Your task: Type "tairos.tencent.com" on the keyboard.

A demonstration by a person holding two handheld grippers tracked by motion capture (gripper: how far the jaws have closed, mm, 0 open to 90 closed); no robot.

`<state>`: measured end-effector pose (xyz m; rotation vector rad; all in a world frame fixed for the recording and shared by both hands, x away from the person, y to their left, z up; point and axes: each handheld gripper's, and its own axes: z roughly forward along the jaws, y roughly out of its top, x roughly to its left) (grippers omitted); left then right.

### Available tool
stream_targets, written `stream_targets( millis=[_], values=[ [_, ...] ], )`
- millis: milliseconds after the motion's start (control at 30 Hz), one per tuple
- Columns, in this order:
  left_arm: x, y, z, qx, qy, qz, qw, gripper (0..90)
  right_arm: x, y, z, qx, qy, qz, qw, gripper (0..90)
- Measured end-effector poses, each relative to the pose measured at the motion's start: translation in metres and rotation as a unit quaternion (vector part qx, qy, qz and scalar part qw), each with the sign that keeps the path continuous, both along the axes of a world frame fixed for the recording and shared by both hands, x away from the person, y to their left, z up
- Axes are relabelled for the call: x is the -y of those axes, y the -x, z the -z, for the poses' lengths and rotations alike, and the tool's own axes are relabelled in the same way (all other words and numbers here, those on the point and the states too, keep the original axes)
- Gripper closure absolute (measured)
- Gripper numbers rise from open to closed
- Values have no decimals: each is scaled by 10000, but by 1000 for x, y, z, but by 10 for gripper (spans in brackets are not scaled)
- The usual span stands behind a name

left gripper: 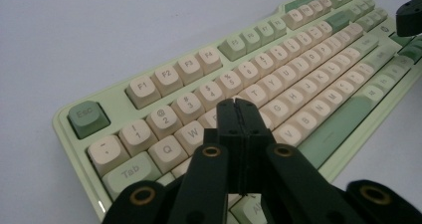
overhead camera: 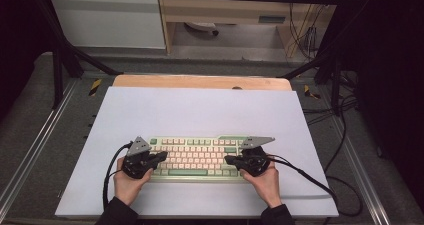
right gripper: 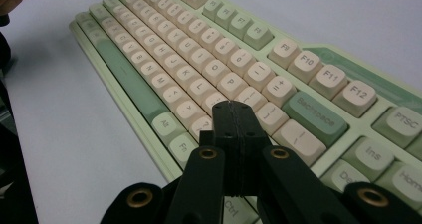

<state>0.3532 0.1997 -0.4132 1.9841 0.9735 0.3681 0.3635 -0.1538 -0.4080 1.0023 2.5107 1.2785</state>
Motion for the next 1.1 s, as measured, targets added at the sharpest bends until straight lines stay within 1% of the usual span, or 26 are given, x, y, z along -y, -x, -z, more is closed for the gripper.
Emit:
stream_targets(
  millis=[67, 100, 167, 300, 467, 500, 733, 867, 1100],
  values=[
    [3, -3, 0, -15, -18, 11, 10000, 900, 3, 2, 1, -42, -28, 36, 10000, 900],
    [5, -5, 0, -12, -1, 8, 10000, 900, 5, 2, 2, -19, -19, 32, 10000, 900],
    [9, -8, 0, -13, -32, 20, 10000, 900, 7, 3, 3, -23, -32, 35, 10000, 900],
    [18, -14, 0, -23, -154, 72, 9999, 900, 10, 5, 5, -57, -70, 61, 9999, 900],
    [26, -20, 4, -51, -162, 82, 9998, 900, 11, 6, 7, -57, -59, 50, 10000, 900],
    [27, -21, 6, -60, -206, 94, 9997, 900, 11, 6, 7, -72, -63, 58, 9999, 900],
    [29, -25, 14, -146, -283, 89, 9995, 900, 12, 7, 7, -70, -76, 70, 9999, 900],
    [30, -25, 15, -117, -269, 78, 9995, 900, 12, 7, 7, -66, -89, 65, 9999, 900],
    [32, -25, 17, -90, -321, 142, 9993, 900, 12, 8, 8, -61, -79, 45, 9999, 900]
  ],
)
